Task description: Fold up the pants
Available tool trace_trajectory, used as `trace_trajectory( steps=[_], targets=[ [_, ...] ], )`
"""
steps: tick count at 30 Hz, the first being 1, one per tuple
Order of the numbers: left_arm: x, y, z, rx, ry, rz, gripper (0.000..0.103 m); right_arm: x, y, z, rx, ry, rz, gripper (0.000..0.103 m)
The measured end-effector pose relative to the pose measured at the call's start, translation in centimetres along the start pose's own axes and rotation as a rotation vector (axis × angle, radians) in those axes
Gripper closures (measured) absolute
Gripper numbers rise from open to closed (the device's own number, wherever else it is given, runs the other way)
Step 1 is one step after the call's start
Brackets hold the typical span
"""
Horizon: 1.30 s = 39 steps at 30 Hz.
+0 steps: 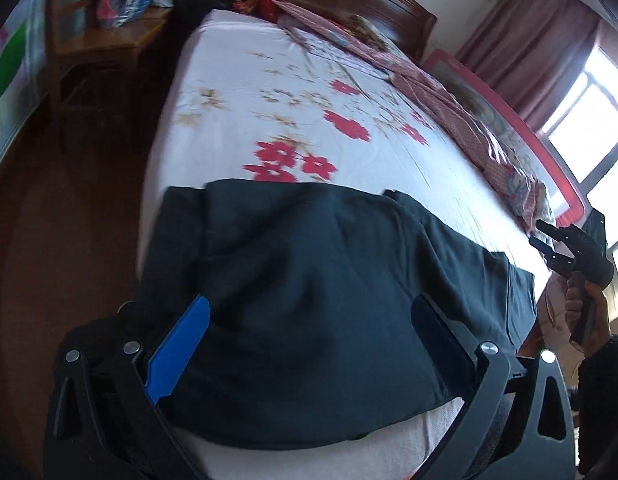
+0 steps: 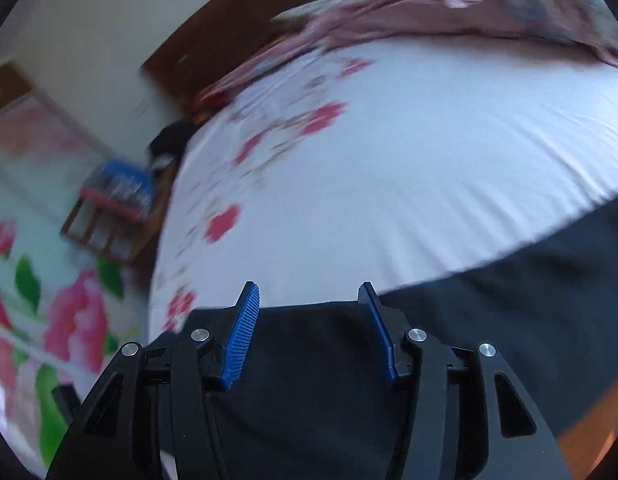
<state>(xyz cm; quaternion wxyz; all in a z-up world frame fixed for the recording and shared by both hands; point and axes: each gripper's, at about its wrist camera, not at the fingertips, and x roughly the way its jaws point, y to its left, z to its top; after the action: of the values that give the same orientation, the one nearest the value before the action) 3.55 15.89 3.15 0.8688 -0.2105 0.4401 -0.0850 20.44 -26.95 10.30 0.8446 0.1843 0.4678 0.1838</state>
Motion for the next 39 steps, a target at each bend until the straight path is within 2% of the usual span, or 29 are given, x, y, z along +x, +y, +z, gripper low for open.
trace_trajectory(
  steps=[3,4,6,8,9,10,12,14,18,19,20,21,22,23,24,25,26,29,31,32,33,35,37,39],
  targets=[
    [-1.9,3.7,0.6,-0.06,-0.045,0.0,0.002,8.3,7.6,1.9,-0.258,0.151,-0.034,0.052],
    [-2.0,4.6,1.2,-0.064,-0.051,0.009,0.002,10.6,9.4,2.2,-0.345,0.193,-0.051,0.052],
    [-1.5,6.6,2.9,-0.072,-0.03,-0.025,0.002,13.8,11.9,2.1,-0.464,0.276,-0.064,0.052],
    [-0.4,8.1,4.4,-0.096,-0.001,-0.073,0.002,16.4,13.0,2.0,-0.516,0.389,-0.052,0.052],
    [0.5,8.8,5.2,-0.095,0.029,-0.109,0.002,17.2,13.3,1.7,-0.559,0.423,-0.074,0.052],
    [1.2,9.2,6.0,-0.088,0.048,-0.113,0.002,18.1,13.7,1.5,-0.594,0.456,-0.078,0.052],
    [2.8,9.7,7.3,-0.03,0.084,-0.151,0.002,19.7,13.8,1.2,-0.627,0.562,-0.041,0.052],
    [4.2,10.0,8.2,0.016,0.108,-0.156,0.002,20.6,13.6,0.6,-0.68,0.61,-0.07,0.052],
    [7.6,9.7,9.1,0.059,0.212,-0.231,0.002,22.4,13.1,-0.4,-0.682,0.688,-0.043,0.052],
    [8.4,9.5,9.1,0.066,0.233,-0.259,0.002,22.5,12.9,-0.5,-0.679,0.678,-0.042,0.052],
    [9.1,9.2,9.0,0.074,0.245,-0.249,0.002,22.6,12.7,-0.6,-0.664,0.68,-0.028,0.052],
    [9.8,8.7,8.9,0.085,0.263,-0.231,0.002,22.5,12.7,-0.8,-0.672,0.674,-0.018,0.056],
    [10.3,8.1,8.6,0.103,0.278,-0.228,0.002,22.2,13.0,-1.1,-0.69,0.659,-0.011,0.073],
    [10.5,7.5,8.3,0.129,0.264,-0.206,0.003,21.8,13.4,-1.3,-0.715,0.633,-0.027,0.085],
    [10.7,6.9,8.0,0.155,0.244,-0.17,0.006,21.3,13.8,-1.4,-0.738,0.607,-0.04,0.092],
    [10.5,6.6,7.8,0.164,0.228,-0.14,0.021,20.7,14.2,-1.4,-0.744,0.581,-0.04,0.093],
    [10.5,6.4,7.9,0.15,0.211,-0.119,0.044,20.1,14.4,-0.9,-0.737,0.555,-0.037,0.094],
    [10.4,7.6,8.1,0.057,0.179,-0.115,0.052,18.7,14.4,0.9,-0.7,0.455,-0.027,0.098],
    [10.1,8.4,8.0,0.017,0.162,-0.094,0.053,18.2,13.7,2.5,-0.634,0.389,-0.015,0.098],
    [9.8,8.5,7.9,0.01,0.144,-0.072,0.054,18.2,13.2,3.3,-0.595,0.344,-0.024,0.103],
    [9.6,8.7,7.8,0.007,0.136,-0.05,0.054,18.3,12.4,4.1,-0.558,0.299,-0.047,0.103],
    [9.6,9.2,7.7,-0.006,0.141,-0.052,0.054,19.2,10.4,5.4,-0.447,0.292,-0.022,0.103],
    [9.7,9.4,8.0,-0.008,0.15,-0.058,0.054,19.7,9.4,5.5,-0.438,0.255,-0.125,0.103],
    [10.0,9.2,8.3,-0.001,0.169,-0.039,0.054,19.1,9.1,5.1,-0.398,0.247,-0.12,0.103]
  ],
)
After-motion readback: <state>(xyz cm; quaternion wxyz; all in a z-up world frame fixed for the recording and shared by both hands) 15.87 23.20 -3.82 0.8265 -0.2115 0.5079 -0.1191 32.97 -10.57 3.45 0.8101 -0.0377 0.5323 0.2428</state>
